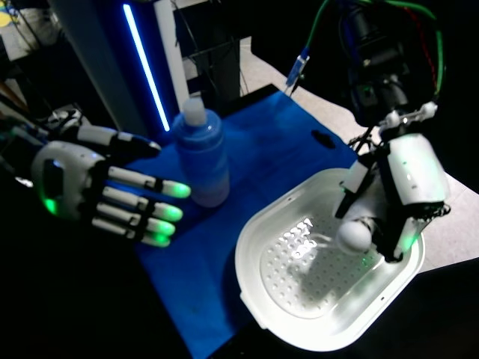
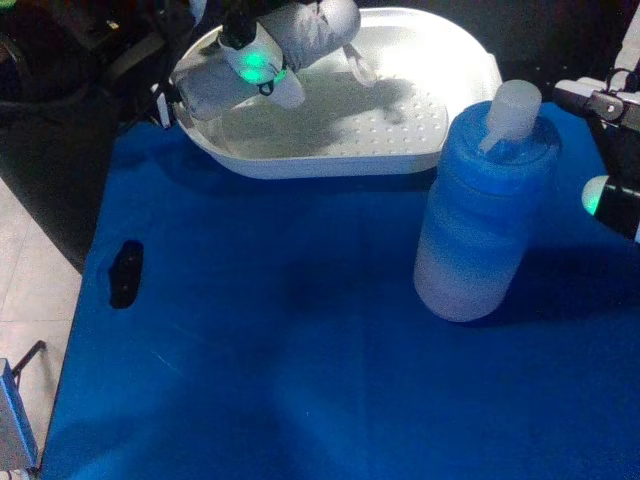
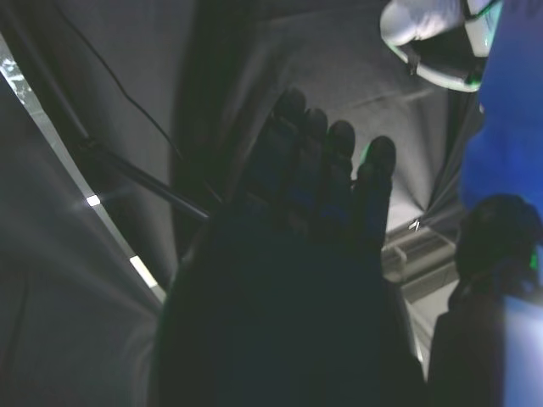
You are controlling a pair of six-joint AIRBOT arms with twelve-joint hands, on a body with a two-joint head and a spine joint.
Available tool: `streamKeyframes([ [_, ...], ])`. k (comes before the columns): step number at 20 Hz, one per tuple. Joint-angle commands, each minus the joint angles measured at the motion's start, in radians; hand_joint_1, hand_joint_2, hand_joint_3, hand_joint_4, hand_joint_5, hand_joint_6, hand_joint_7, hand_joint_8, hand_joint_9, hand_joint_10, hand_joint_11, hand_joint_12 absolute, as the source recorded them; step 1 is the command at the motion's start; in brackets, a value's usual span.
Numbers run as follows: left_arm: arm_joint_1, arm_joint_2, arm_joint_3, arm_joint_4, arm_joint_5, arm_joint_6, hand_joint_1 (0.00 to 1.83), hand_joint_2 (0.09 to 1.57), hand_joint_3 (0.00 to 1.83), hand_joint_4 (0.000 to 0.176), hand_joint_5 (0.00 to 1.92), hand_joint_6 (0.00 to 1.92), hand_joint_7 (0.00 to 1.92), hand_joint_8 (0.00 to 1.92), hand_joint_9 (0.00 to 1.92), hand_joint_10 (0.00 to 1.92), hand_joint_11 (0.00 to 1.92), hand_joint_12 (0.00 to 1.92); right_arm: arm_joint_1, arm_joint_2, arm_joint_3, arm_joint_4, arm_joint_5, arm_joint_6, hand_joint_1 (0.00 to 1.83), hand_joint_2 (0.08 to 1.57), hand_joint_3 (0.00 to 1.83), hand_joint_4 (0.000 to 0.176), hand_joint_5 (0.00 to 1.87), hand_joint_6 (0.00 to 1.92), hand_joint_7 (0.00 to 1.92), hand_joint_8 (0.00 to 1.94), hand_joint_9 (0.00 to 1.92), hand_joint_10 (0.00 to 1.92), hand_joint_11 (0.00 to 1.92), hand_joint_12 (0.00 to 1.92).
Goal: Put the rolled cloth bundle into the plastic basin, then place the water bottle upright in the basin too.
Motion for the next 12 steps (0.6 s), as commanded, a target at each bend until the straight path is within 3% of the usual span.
streamKeyframes([
  [1, -0.012, -0.003, 0.014, -0.017, -0.098, -0.007, 1.22, 1.23, 0.00, 0.175, 0.64, 1.92, 0.85, 1.92, 1.09, 1.92, 1.26, 1.92, 0.013, -0.001, 0.005, -0.004, 0.123, 0.011, 0.42, 1.37, 0.00, 0.071, 0.29, 0.00, 0.23, 0.00, 0.21, 0.00, 0.21, 0.01],
  [2, -0.012, -0.004, 0.014, -0.016, -0.095, -0.007, 1.04, 1.25, 0.00, 0.000, 0.70, 1.50, 0.71, 1.71, 0.92, 1.92, 1.08, 1.92, 0.013, -0.001, 0.005, -0.004, 0.123, 0.013, 0.41, 1.37, 0.00, 0.083, 0.27, 0.00, 0.23, 0.00, 0.20, 0.00, 0.20, 0.01],
  [3, -0.012, -0.005, 0.014, -0.012, -0.091, -0.008, 1.01, 1.23, 0.00, 0.000, 0.77, 1.34, 0.69, 1.47, 0.83, 1.82, 0.95, 1.92, 0.013, -0.001, 0.005, -0.003, 0.123, 0.019, 0.41, 1.37, 0.00, 0.079, 0.27, 0.00, 0.23, 0.00, 0.19, 0.00, 0.19, 0.00],
  [4, -0.012, -0.005, 0.014, -0.007, -0.088, -0.008, 0.95, 1.21, 0.00, 0.123, 0.79, 1.28, 0.59, 1.45, 0.74, 1.79, 0.89, 1.92, 0.013, -0.001, 0.005, -0.003, 0.123, 0.022, 0.41, 1.37, 0.00, 0.078, 0.27, 0.00, 0.23, 0.00, 0.19, 0.00, 0.19, 0.00],
  [5, -0.012, -0.005, 0.014, -0.006, -0.084, -0.008, 0.92, 1.21, 0.00, 0.165, 0.77, 1.30, 0.53, 1.44, 0.73, 1.79, 0.89, 1.92, 0.013, -0.002, 0.006, -0.003, 0.123, 0.024, 0.41, 1.37, 0.00, 0.077, 0.27, 0.00, 0.23, 0.00, 0.20, 0.00, 0.19, 0.00],
  [6, -0.011, -0.005, 0.015, -0.006, -0.081, -0.008, 0.81, 1.12, 0.00, 0.076, 0.59, 0.74, 0.51, 0.99, 0.66, 1.44, 0.72, 1.74, 0.013, -0.003, 0.006, -0.003, 0.123, 0.025, 0.40, 1.37, 0.00, 0.071, 0.27, 0.00, 0.23, 0.00, 0.20, 0.00, 0.20, 0.01],
  [7, -0.009, -0.005, 0.015, -0.007, -0.077, -0.008, 0.75, 1.07, 0.00, 0.060, 0.65, 0.10, 0.62, 0.37, 0.61, 0.89, 0.51, 1.44, 0.013, -0.003, 0.006, -0.003, 0.123, 0.026, 0.40, 1.37, 0.00, 0.068, 0.28, 0.00, 0.23, 0.00, 0.20, 0.00, 0.20, 0.01],
  [8, -0.008, -0.005, 0.015, -0.008, -0.077, -0.008, 0.74, 1.06, 0.00, 0.066, 0.63, 0.02, 0.65, 0.13, 0.66, 0.50, 0.49, 1.21, 0.013, -0.003, 0.006, -0.003, 0.123, 0.026, 0.40, 1.37, 0.00, 0.073, 0.27, 0.00, 0.22, 0.00, 0.20, 0.00, 0.20, 0.00],
  [9, -0.005, -0.005, 0.015, -0.011, -0.077, -0.008, 0.73, 1.06, 0.00, 0.062, 0.63, 0.00, 0.67, 0.03, 0.73, 0.24, 0.46, 1.14, 0.013, -0.003, 0.006, -0.003, 0.123, 0.026, 0.40, 1.37, 0.00, 0.075, 0.28, 0.00, 0.23, 0.00, 0.20, 0.00, 0.20, 0.00],
  [11, -0.003, -0.005, 0.014, -0.014, -0.080, -0.009, 0.74, 1.05, 0.00, 0.058, 0.62, 0.00, 0.67, 0.01, 0.72, 0.16, 0.35, 1.27, 0.013, -0.003, 0.006, -0.003, 0.123, 0.028, 0.40, 1.37, 0.00, 0.062, 0.28, 0.00, 0.24, 0.01, 0.20, 0.00, 0.19, 0.00],
  [12, -0.002, -0.004, 0.012, -0.014, -0.082, -0.009, 0.74, 1.05, 0.00, 0.059, 0.62, 0.00, 0.66, 0.00, 0.70, 0.15, 0.34, 1.25, 0.013, -0.002, 0.005, -0.003, 0.123, 0.031, 0.40, 1.37, 0.00, 0.067, 0.28, 0.00, 0.24, 0.00, 0.20, 0.00, 0.19, 0.00],
])
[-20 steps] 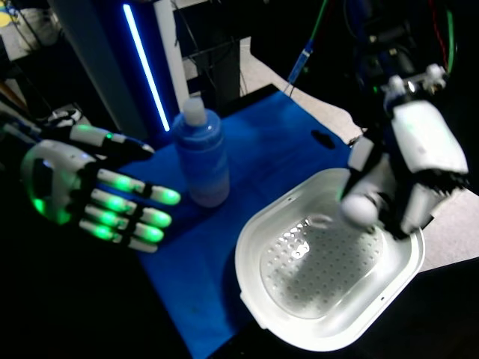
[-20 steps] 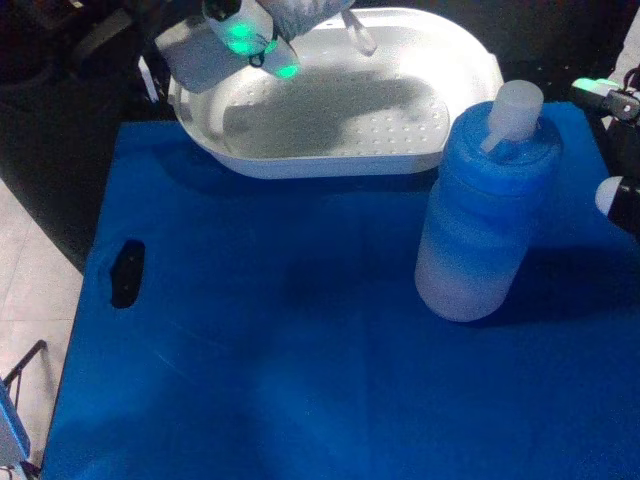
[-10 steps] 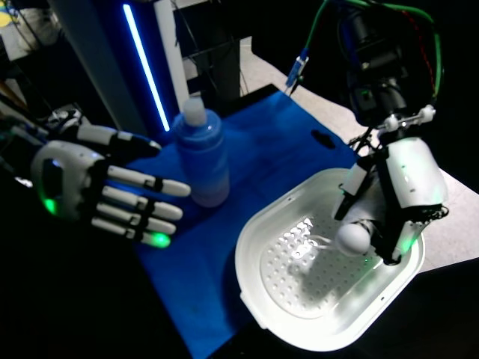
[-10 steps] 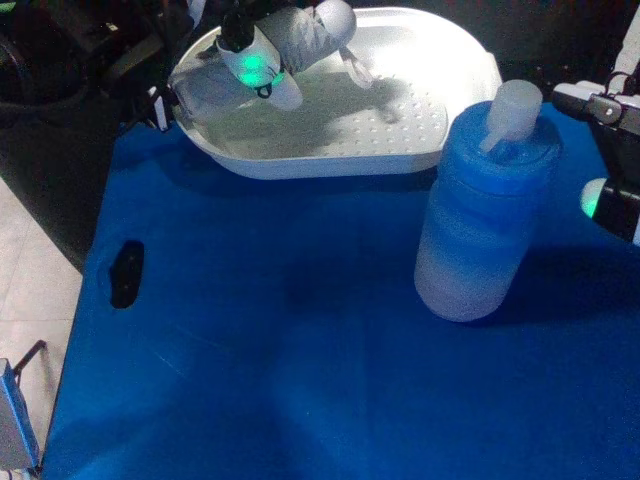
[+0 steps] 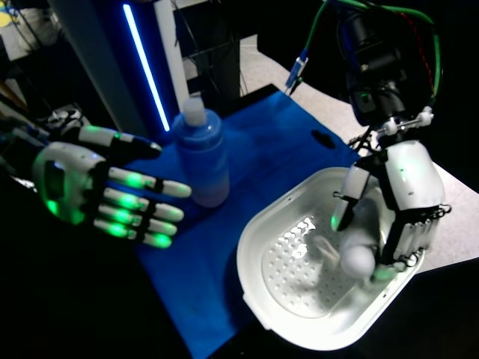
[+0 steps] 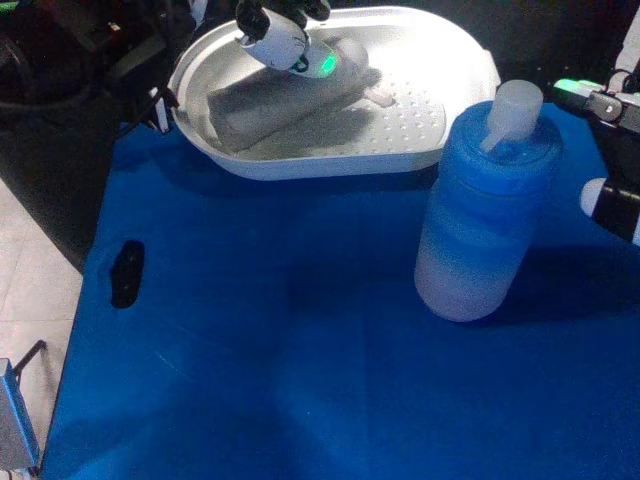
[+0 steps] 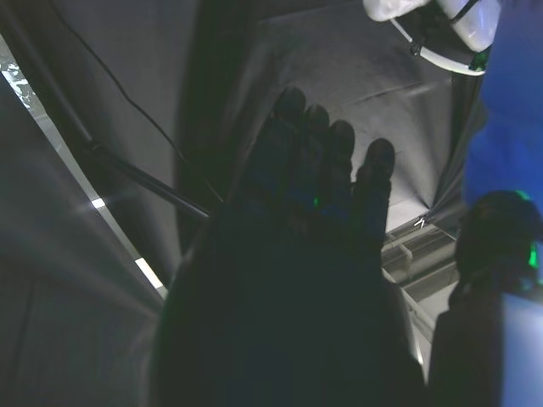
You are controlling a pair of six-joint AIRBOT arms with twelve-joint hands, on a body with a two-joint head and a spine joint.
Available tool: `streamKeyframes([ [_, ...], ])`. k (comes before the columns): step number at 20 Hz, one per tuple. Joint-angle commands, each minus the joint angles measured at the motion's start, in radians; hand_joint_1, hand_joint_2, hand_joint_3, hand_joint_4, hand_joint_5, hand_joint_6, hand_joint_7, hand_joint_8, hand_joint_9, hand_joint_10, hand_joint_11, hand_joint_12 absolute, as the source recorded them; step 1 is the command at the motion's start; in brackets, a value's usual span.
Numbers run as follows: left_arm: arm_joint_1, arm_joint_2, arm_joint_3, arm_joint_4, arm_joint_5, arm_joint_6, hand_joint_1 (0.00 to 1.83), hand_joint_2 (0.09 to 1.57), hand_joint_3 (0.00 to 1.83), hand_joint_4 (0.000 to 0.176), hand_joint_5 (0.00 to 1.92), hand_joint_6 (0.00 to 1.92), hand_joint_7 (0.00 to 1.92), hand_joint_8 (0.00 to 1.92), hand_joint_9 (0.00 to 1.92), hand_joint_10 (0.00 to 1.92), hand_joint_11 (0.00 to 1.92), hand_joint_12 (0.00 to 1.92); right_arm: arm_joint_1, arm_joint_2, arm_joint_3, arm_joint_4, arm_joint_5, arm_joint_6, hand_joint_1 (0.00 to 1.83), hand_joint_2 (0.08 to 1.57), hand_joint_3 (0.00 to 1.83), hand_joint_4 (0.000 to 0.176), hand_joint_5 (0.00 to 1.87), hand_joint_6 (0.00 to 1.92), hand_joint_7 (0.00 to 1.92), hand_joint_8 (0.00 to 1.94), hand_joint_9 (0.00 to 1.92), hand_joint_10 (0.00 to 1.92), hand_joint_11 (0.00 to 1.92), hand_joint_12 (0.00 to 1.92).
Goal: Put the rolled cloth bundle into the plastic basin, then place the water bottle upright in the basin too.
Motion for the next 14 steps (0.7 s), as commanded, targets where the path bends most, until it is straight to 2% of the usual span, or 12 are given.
streamKeyframes([
  [1, -0.003, 0.003, 0.007, -0.014, -0.105, -0.008, 0.73, 1.05, 0.00, 0.060, 0.60, 0.00, 0.65, 0.00, 0.68, 0.13, 0.34, 1.20, 0.013, -0.001, 0.004, 0.000, 0.125, 0.013, 0.41, 1.37, 0.00, 0.080, 0.27, 0.00, 0.24, 0.00, 0.19, 0.00, 0.18, 0.00],
  [3, 0.001, 0.013, -0.006, -0.014, -0.112, -0.009, 0.75, 1.05, 0.00, 0.066, 0.60, 0.00, 0.66, 0.00, 0.67, 0.12, 0.31, 1.22, 0.013, 0.000, 0.004, 0.000, 0.125, 0.018, 0.42, 1.37, 0.00, 0.087, 0.27, 0.00, 0.23, 0.00, 0.19, 0.00, 0.18, 0.00],
  [4, 0.006, 0.026, -0.021, -0.018, -0.119, -0.009, 0.74, 1.04, 0.00, 0.088, 0.56, 0.00, 0.64, 0.00, 0.63, 0.10, 0.22, 1.22, 0.013, 0.001, 0.003, 0.000, 0.125, 0.022, 0.42, 1.37, 0.00, 0.085, 0.27, 0.00, 0.23, 0.00, 0.19, 0.00, 0.18, 0.00],
  [5, 0.017, 0.046, -0.041, -0.031, -0.136, -0.009, 0.70, 1.04, 0.00, 0.089, 0.51, 0.00, 0.61, 0.00, 0.58, 0.08, 0.11, 1.17, 0.013, 0.003, 0.003, 0.000, 0.125, 0.028, 0.44, 1.37, 0.00, 0.083, 0.27, 0.00, 0.23, 0.00, 0.18, 0.00, 0.17, 0.00],
  [6, 0.026, 0.067, -0.065, -0.043, -0.156, -0.009, 0.60, 1.02, 0.00, 0.161, 0.31, 0.00, 0.34, 0.00, 0.31, 0.00, 0.00, 0.54, 0.013, 0.006, 0.002, 0.001, 0.125, 0.032, 0.44, 1.36, 0.00, 0.077, 0.27, 0.00, 0.23, 0.00, 0.18, 0.00, 0.17, 0.00],
  [7, 0.039, 0.098, -0.099, -0.056, -0.184, -0.009, 0.56, 1.00, 0.00, 0.174, 0.23, 0.00, 0.27, 0.00, 0.26, 0.00, 0.00, 0.50, 0.013, 0.010, -0.001, 0.002, 0.125, 0.033, 0.44, 1.36, 0.00, 0.082, 0.26, 0.00, 0.22, 0.00, 0.18, 0.00, 0.18, 0.01],
  [8, 0.046, 0.125, -0.125, -0.061, -0.204, -0.009, 0.50, 0.95, 0.00, 0.176, 0.13, 0.00, 0.13, 0.00, 0.15, 0.00, 0.00, 0.49, 0.013, 0.016, -0.005, 0.004, 0.125, 0.033, 0.43, 1.35, 0.00, 0.085, 0.26, 0.00, 0.22, 0.00, 0.19, 0.01, 0.20, 0.01],
  [9, 0.057, 0.168, -0.174, -0.068, -0.238, -0.010, 0.49, 0.93, 0.00, 0.176, 0.06, 0.00, 0.05, 0.00, 0.06, 0.00, 0.00, 0.33, 0.013, 0.025, -0.011, 0.005, 0.126, 0.033, 0.43, 1.34, 0.00, 0.080, 0.25, 0.00, 0.21, 0.00, 0.20, 0.00, 0.20, 0.01],
  [10, 0.068, 0.210, -0.215, -0.073, -0.275, -0.010, 0.44, 0.91, 0.00, 0.176, 0.00, 0.00, 0.00, 0.00, 0.00, 0.00, 0.00, 0.27, 0.013, 0.033, -0.017, 0.005, 0.126, 0.033, 0.44, 1.32, 0.00, 0.093, 0.23, 0.00, 0.19, 0.00, 0.18, 0.00, 0.19, 0.00],
  [12, 0.095, 0.295, -0.309, -0.094, -0.361, -0.010, 0.36, 0.88, 0.00, 0.176, 0.00, 0.00, 0.00, 0.00, 0.00, 0.00, 0.00, 0.09, 0.013, 0.051, -0.030, 0.004, 0.126, 0.033, 0.54, 1.18, 0.00, 0.137, 0.13, 0.00, 0.10, 0.00, 0.12, 0.00, 0.22, 0.01],
  [13, 0.119, 0.352, -0.371, -0.108, -0.415, -0.011, 0.32, 0.88, 0.00, 0.176, 0.00, 0.00, 0.00, 0.00, 0.00, 0.00, 0.00, 0.05, 0.013, 0.061, -0.038, -0.004, 0.126, 0.033, 0.57, 1.11, 0.00, 0.132, 0.09, 0.00, 0.09, 0.00, 0.10, 0.00, 0.21, 0.00],
  [14, 0.144, 0.398, -0.422, -0.114, -0.456, -0.011, 0.29, 0.88, 0.00, 0.176, 0.00, 0.00, 0.00, 0.00, 0.00, 0.00, 0.00, 0.00, 0.013, 0.069, -0.046, -0.012, 0.126, 0.033, 0.60, 1.06, 0.00, 0.147, 0.04, 0.00, 0.05, 0.00, 0.07, 0.00, 0.16, 0.00],
])
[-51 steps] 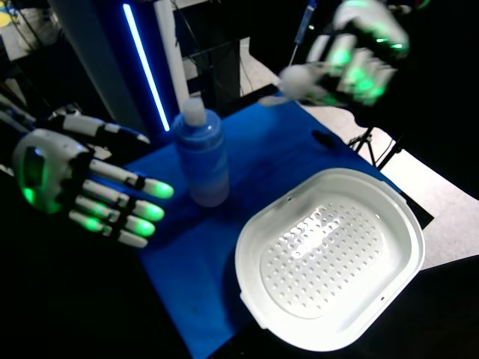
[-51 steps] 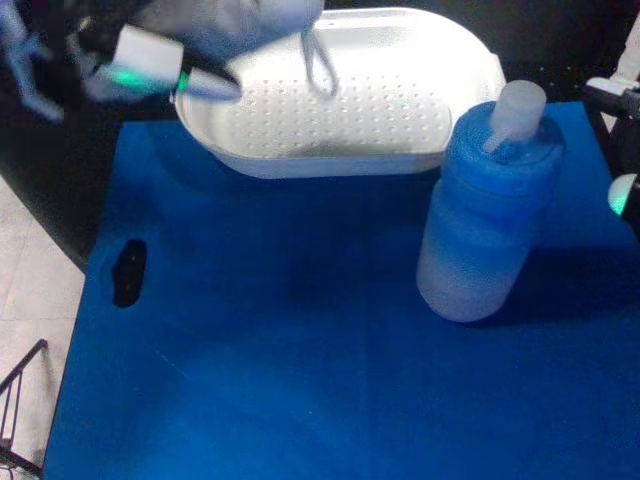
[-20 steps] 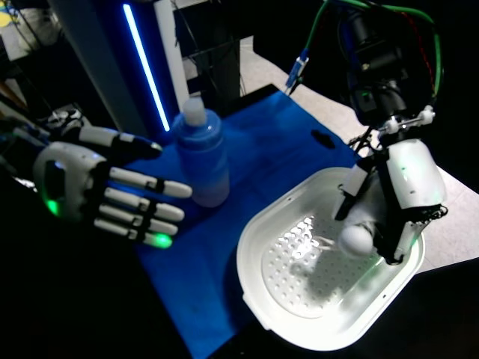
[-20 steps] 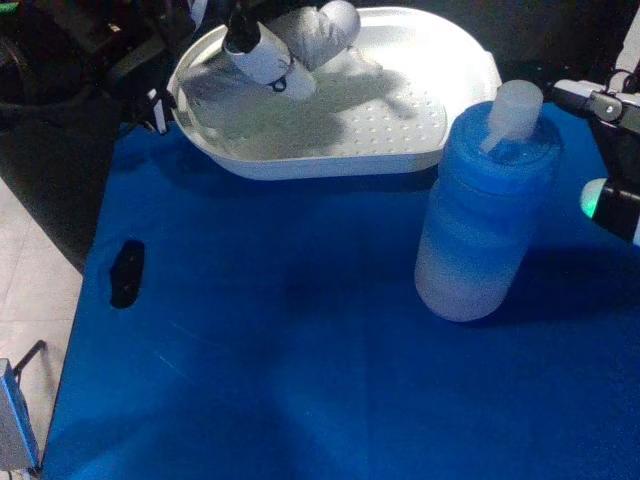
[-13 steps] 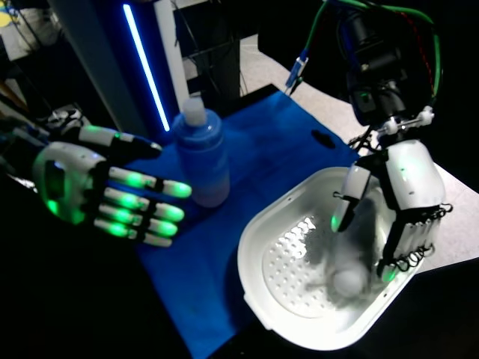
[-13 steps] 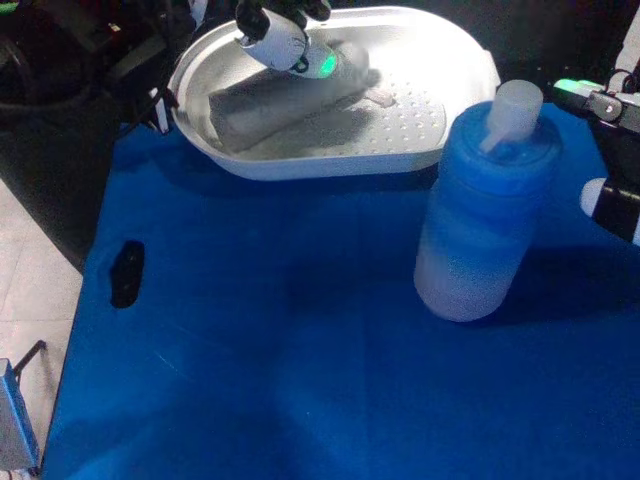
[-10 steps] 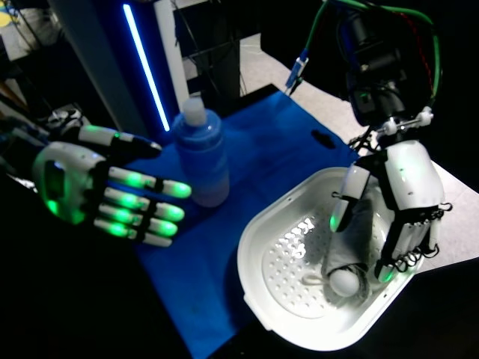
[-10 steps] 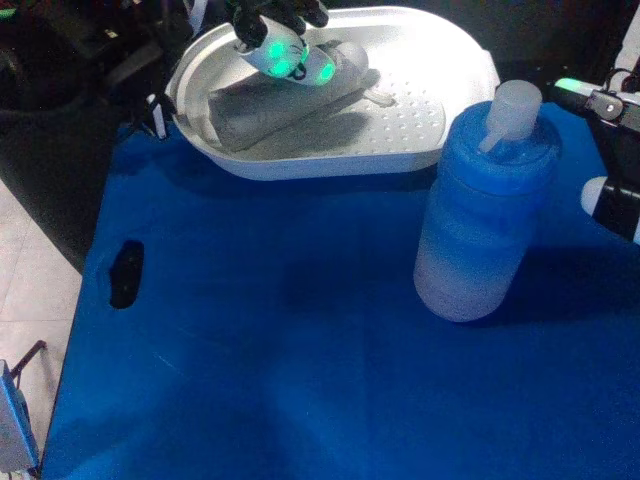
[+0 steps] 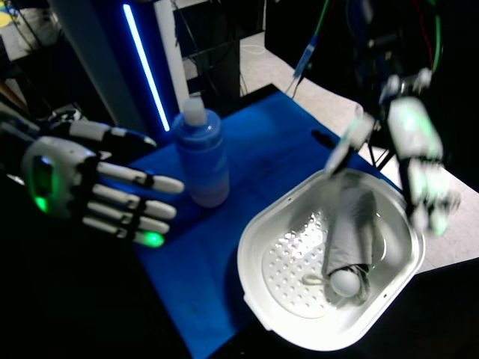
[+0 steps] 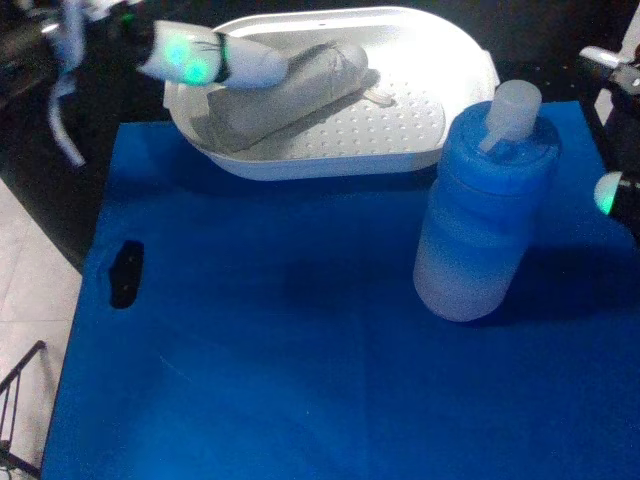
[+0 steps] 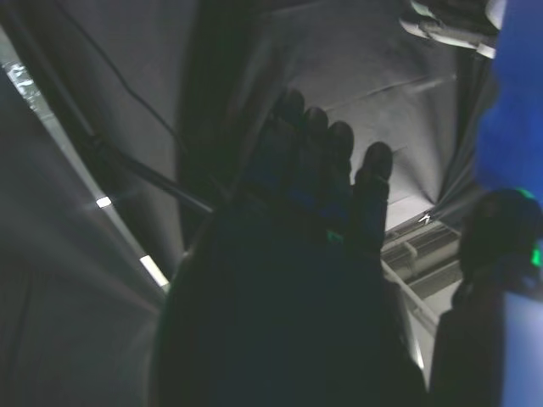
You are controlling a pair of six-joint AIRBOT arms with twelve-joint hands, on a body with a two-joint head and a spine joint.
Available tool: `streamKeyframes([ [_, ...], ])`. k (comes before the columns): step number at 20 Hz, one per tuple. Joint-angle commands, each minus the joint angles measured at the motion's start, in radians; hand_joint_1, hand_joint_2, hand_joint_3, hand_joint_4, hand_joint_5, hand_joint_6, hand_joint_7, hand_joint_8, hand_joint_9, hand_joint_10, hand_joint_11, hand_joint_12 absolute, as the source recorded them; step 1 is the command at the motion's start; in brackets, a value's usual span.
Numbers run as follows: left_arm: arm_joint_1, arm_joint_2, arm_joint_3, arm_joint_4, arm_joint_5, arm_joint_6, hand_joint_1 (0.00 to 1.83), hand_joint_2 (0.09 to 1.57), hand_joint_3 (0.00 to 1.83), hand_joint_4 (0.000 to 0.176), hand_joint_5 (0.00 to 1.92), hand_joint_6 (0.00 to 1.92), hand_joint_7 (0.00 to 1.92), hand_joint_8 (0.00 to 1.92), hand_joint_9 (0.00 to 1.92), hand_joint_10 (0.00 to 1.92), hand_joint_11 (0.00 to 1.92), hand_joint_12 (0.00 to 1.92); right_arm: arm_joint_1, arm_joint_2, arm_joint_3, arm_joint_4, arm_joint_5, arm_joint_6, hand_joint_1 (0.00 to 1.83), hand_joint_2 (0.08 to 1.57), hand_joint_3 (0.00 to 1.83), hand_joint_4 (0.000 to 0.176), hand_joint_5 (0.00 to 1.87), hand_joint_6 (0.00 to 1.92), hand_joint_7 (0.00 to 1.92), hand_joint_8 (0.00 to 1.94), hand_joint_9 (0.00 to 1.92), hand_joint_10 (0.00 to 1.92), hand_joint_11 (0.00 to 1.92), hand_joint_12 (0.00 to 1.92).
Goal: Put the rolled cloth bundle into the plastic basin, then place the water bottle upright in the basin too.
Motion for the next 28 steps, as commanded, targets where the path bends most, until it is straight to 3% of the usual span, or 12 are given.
streamKeyframes([
  [1, 0.015, 0.024, -0.026, -0.029, -0.164, -0.006, 0.32, 0.88, 0.00, 0.176, 0.00, 0.00, 0.00, 0.00, 0.00, 0.00, 0.00, 0.00, 0.013, 0.008, -0.006, -0.015, 0.128, 0.011, 0.64, 1.02, 0.00, 0.171, 0.02, 0.00, 0.02, 0.00, 0.05, 0.00, 0.14, 0.00],
  [3, 0.099, 0.102, -0.119, -0.077, -0.268, -0.005, 0.47, 0.83, 0.00, 0.176, 0.00, 0.00, 0.00, 0.00, 0.00, 0.00, 0.00, 0.00, 0.013, 0.025, -0.023, -0.029, 0.140, 0.011, 0.70, 0.91, 0.00, 0.176, 0.00, 0.00, 0.00, 0.00, 0.03, 0.00, 0.14, 0.01],
  [6, 0.251, 0.205, -0.252, -0.221, -0.448, 0.047, 0.44, 0.84, 0.00, 0.175, 0.00, 0.00, 0.00, 0.00, 0.00, 0.00, 0.00, 0.00, 0.014, 0.038, -0.042, -0.049, 0.172, 0.011, 0.73, 0.87, 0.00, 0.176, 0.00, 0.00, 0.00, 0.00, 0.03, 0.00, 0.12, 0.00],
  [7, 0.300, 0.237, -0.308, -0.270, -0.520, 0.075, 0.42, 0.85, 0.00, 0.166, 0.00, 0.00, 0.00, 0.00, 0.00, 0.00, 0.00, 0.00, 0.016, 0.038, -0.046, -0.053, 0.184, 0.011, 0.75, 0.86, 0.00, 0.176, 0.00, 0.00, 0.00, 0.00, 0.03, 0.00, 0.11, 0.00],
  [10, 0.419, 0.294, -0.422, -0.352, -0.679, 0.120, 0.61, 0.82, 0.00, 0.176, 0.00, 0.00, 0.00, 0.00, 0.00, 0.00, 0.00, 0.00, 0.036, 0.014, -0.042, -0.056, 0.194, 0.012, 0.82, 0.83, 0.00, 0.176, 0.00, 0.00, 0.00, 0.00, 0.05, 0.00, 0.14, 0.01],
  [13, 0.546, 0.315, -0.506, -0.431, -0.819, 0.139, 0.56, 0.83, 0.00, 0.176, 0.00, 0.00, 0.00, 0.00, 0.00, 0.00, 0.00, 0.00, 0.069, -0.033, -0.023, -0.057, 0.191, 0.013, 0.80, 0.83, 0.00, 0.176, 0.00, 0.00, 0.01, 0.00, 0.05, 0.00, 0.17, 0.02],
  [19, 0.649, 0.295, -0.552, -0.512, -0.891, 0.134, 0.58, 0.84, 0.00, 0.176, 0.00, 0.00, 0.00, 0.00, 0.00, 0.00, 0.00, 0.00, 0.124, -0.136, 0.015, -0.061, 0.188, 0.047, 0.90, 0.82, 0.00, 0.176, 0.03, 0.00, 0.02, 0.01, 0.07, 0.01, 0.18, 0.02],
  [26, 0.664, 0.287, -0.554, -0.525, -0.899, 0.130, 0.68, 0.83, 0.00, 0.176, 0.00, 0.00, 0.00, 0.00, 0.00, 0.00, 0.00, 0.00, 0.191, -0.211, 0.066, -0.074, 0.135, 0.062, 0.92, 0.87, 0.01, 0.176, 0.06, 0.01, 0.16, 0.02, 0.15, 0.01, 0.17, 0.01],
  [27, 0.664, 0.284, -0.555, -0.526, -0.897, 0.128, 0.67, 0.82, 0.00, 0.176, 0.00, 0.00, 0.00, 0.00, 0.00, 0.00, 0.00, 0.00, 0.196, -0.226, 0.079, -0.078, 0.126, 0.062, 0.94, 0.91, 0.00, 0.166, 0.15, 0.01, 0.24, 0.00, 0.21, 0.01, 0.20, 0.02],
  [28, 0.664, 0.283, -0.555, -0.526, -0.896, 0.128, 0.67, 0.82, 0.00, 0.176, 0.00, 0.00, 0.00, 0.00, 0.00, 0.00, 0.00, 0.00, 0.196, -0.228, 0.081, -0.078, 0.125, 0.062, 0.95, 0.94, 0.01, 0.127, 0.23, 0.01, 0.30, 0.01, 0.26, 0.01, 0.25, 0.04],
])
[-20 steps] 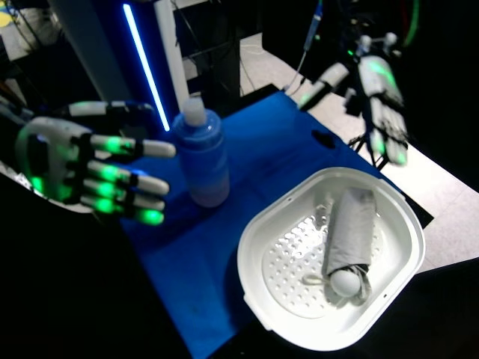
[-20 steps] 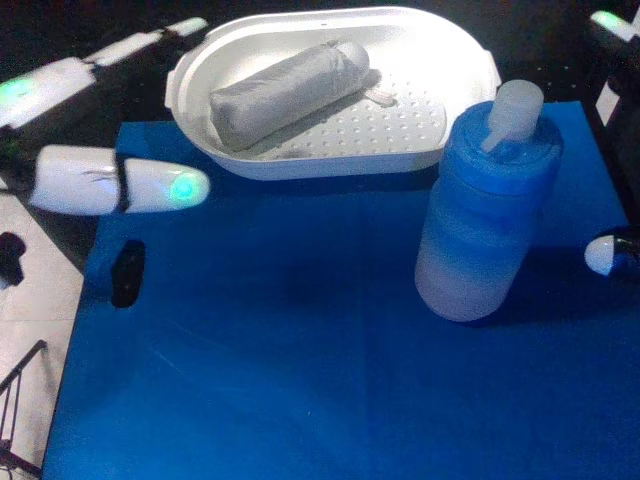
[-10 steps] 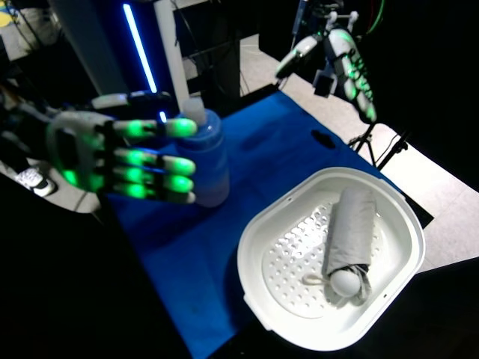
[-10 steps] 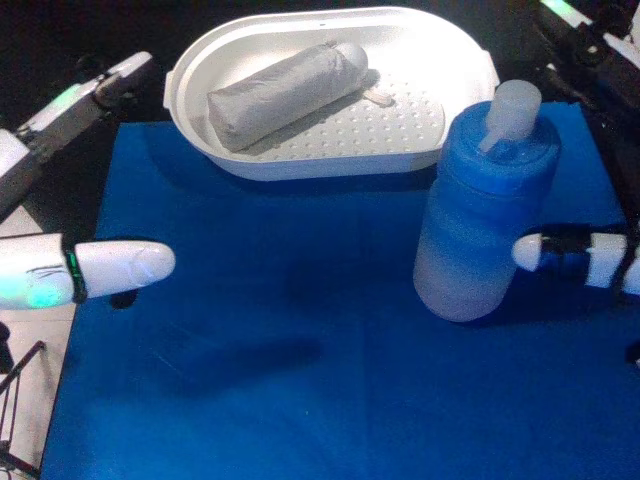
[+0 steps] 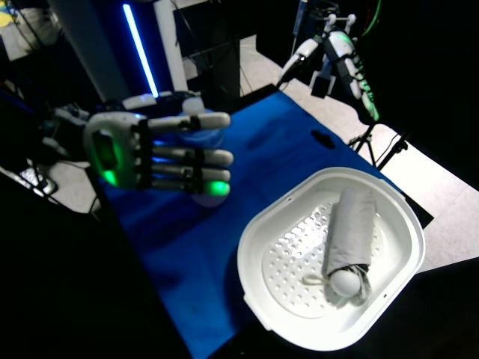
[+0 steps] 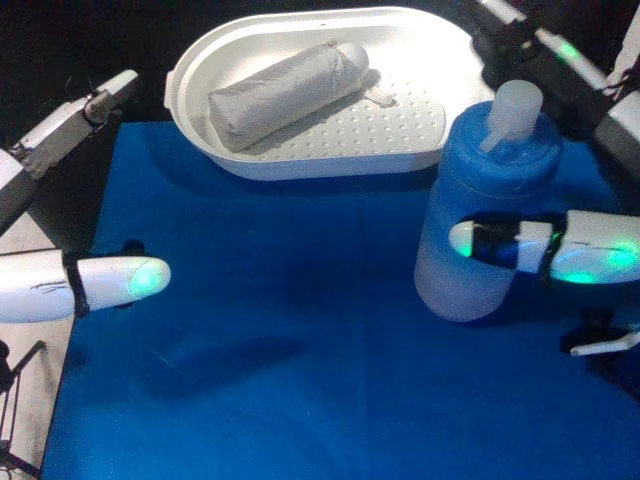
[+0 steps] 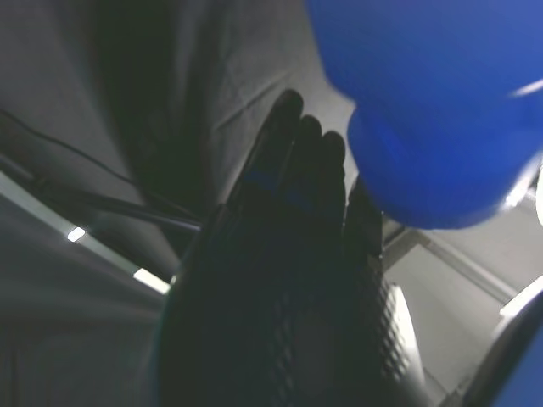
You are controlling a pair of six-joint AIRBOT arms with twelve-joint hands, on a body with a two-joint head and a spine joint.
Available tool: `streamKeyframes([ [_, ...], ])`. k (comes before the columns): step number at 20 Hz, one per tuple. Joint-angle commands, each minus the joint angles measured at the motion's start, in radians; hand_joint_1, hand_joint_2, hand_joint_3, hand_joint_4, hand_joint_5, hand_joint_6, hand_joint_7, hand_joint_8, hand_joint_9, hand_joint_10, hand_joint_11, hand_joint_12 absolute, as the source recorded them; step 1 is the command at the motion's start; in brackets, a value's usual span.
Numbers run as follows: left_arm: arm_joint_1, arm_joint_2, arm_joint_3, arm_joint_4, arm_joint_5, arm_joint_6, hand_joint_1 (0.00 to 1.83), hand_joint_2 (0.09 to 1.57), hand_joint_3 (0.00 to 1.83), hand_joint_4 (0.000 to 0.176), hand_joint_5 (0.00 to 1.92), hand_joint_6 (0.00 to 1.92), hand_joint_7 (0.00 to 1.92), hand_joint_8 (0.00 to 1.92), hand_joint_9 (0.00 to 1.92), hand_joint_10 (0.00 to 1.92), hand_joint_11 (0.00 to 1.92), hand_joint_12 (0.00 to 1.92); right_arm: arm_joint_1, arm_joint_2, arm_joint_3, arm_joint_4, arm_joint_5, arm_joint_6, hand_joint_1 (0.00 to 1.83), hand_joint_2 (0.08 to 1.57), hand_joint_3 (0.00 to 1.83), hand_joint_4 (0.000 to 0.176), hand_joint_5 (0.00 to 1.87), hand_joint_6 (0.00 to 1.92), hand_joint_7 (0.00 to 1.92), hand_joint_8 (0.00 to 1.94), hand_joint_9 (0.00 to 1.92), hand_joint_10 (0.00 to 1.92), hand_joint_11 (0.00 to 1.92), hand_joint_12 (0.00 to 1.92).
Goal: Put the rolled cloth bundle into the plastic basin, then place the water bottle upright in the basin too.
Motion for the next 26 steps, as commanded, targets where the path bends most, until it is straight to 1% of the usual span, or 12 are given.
streamKeyframes([
  [1, -0.007, -0.008, -0.002, 0.000, -0.127, -0.010, 0.67, 0.82, 0.00, 0.176, 0.00, 0.00, 0.00, 0.00, 0.00, 0.00, 0.00, 0.00, 0.014, -0.003, 0.004, -0.015, 0.109, 0.014, 0.96, 0.96, 0.00, 0.104, 0.30, 0.01, 0.36, 0.01, 0.31, 0.01, 0.28, 0.05],
  [4, -0.004, -0.011, -0.002, -0.001, -0.128, -0.012, 0.67, 0.82, 0.00, 0.176, 0.00, 0.00, 0.00, 0.00, 0.00, 0.00, 0.00, 0.00, 0.022, -0.009, 0.017, -0.017, 0.078, 0.015, 0.99, 1.04, 0.00, 0.000, 0.65, 0.01, 0.63, 0.01, 0.54, 0.01, 0.45, 0.17],
  [6, -0.004, -0.015, -0.002, -0.001, -0.128, -0.013, 0.64, 0.82, 0.00, 0.176, 0.00, 0.00, 0.00, 0.00, 0.00, 0.00, 0.00, 0.00, 0.026, -0.010, 0.022, -0.017, 0.063, 0.015, 0.96, 1.12, 0.00, 0.000, 0.87, 0.00, 0.81, 0.00, 0.73, 0.01, 0.45, 0.64],
  [7, -0.002, -0.017, -0.002, -0.001, -0.127, -0.017, 0.64, 0.82, 0.00, 0.176, 0.00, 0.00, 0.00, 0.00, 0.00, 0.00, 0.00, 0.00, 0.026, -0.010, 0.024, -0.017, 0.057, 0.015, 1.17, 1.18, 0.02, 0.000, 0.94, 1.01, 0.75, 1.28, 0.91, 0.09, 0.43, 1.30],
  [13, 0.007, -0.026, -0.002, -0.002, -0.127, -0.028, 0.56, 0.88, 0.01, 0.176, 0.00, 0.00, 0.00, 0.00, 0.00, 0.00, 0.00, 0.00, 0.026, 0.001, 0.028, -0.023, 0.042, 0.015, 1.23, 1.16, 0.00, 0.000, 0.79, 1.11, 1.01, 1.10, 1.13, 0.63, 0.86, 1.27],
  [15, 0.007, -0.027, -0.002, -0.004, -0.127, -0.028, 0.54, 0.88, 0.01, 0.176, 0.00, 0.00, 0.00, 0.00, 0.00, 0.00, 0.00, 0.00, 0.028, 0.008, 0.032, -0.031, 0.038, 0.015, 1.07, 1.24, 0.00, 0.000, 0.76, 1.33, 1.15, 0.68, 1.13, 1.02, 0.96, 1.48],
  [17, 0.007, -0.027, -0.001, -0.004, -0.126, -0.028, 0.55, 0.89, 0.01, 0.176, 0.00, 0.00, 0.00, 0.00, 0.00, 0.00, 0.00, 0.00, 0.039, 0.020, 0.037, -0.038, 0.038, 0.015, 0.70, 1.39, 0.01, 0.000, 0.75, 1.27, 1.07, 1.29, 1.10, 1.46, 1.03, 1.71],
  [19, 0.007, -0.027, -0.001, -0.004, -0.126, -0.029, 0.52, 0.89, 0.00, 0.176, 0.00, 0.00, 0.00, 0.00, 0.00, 0.00, 0.00, 0.00, 0.060, 0.038, 0.041, -0.054, 0.036, 0.015, 0.56, 1.44, 0.00, 0.000, 0.67, 1.85, 1.02, 1.93, 1.18, 1.91, 1.22, 1.92],
  [22, 0.007, -0.029, -0.002, -0.004, -0.125, -0.029, 0.48, 0.89, 0.00, 0.176, 0.00, 0.00, 0.00, 0.00, 0.00, 0.00, 0.00, 0.00, 0.117, 0.076, 0.043, -0.096, 0.036, 0.014, 0.62, 1.49, 0.01, 0.065, 0.73, 1.92, 1.15, 1.94, 1.41, 1.92, 1.50, 1.92],
  [23, 0.007, -0.029, -0.002, -0.004, -0.126, -0.029, 0.48, 0.89, 0.00, 0.176, 0.00, 0.00, 0.00, 0.00, 0.00, 0.00, 0.00, 0.00, 0.126, 0.080, 0.043, -0.103, 0.036, 0.014, 0.61, 1.50, 0.00, 0.057, 0.74, 1.92, 1.16, 1.94, 1.41, 1.92, 1.49, 1.92],
  [24, 0.007, -0.030, -0.002, -0.004, -0.126, -0.029, 0.48, 0.89, 0.00, 0.176, 0.00, 0.00, 0.00, 0.00, 0.00, 0.00, 0.00, 0.00, 0.135, 0.085, 0.043, -0.110, 0.036, 0.013, 0.66, 1.49, 0.00, 0.000, 0.75, 1.92, 1.20, 1.94, 1.44, 1.92, 1.51, 1.92],
  [26, 0.007, -0.031, -0.002, -0.004, -0.125, -0.030, 0.49, 0.88, 0.00, 0.176, 0.00, 0.00, 0.00, 0.00, 0.00, 0.00, 0.00, 0.00, 0.154, 0.091, 0.046, -0.116, 0.036, 0.005, 0.66, 1.48, 0.00, 0.000, 0.80, 1.92, 1.20, 1.94, 1.43, 1.92, 1.50, 1.92],
])
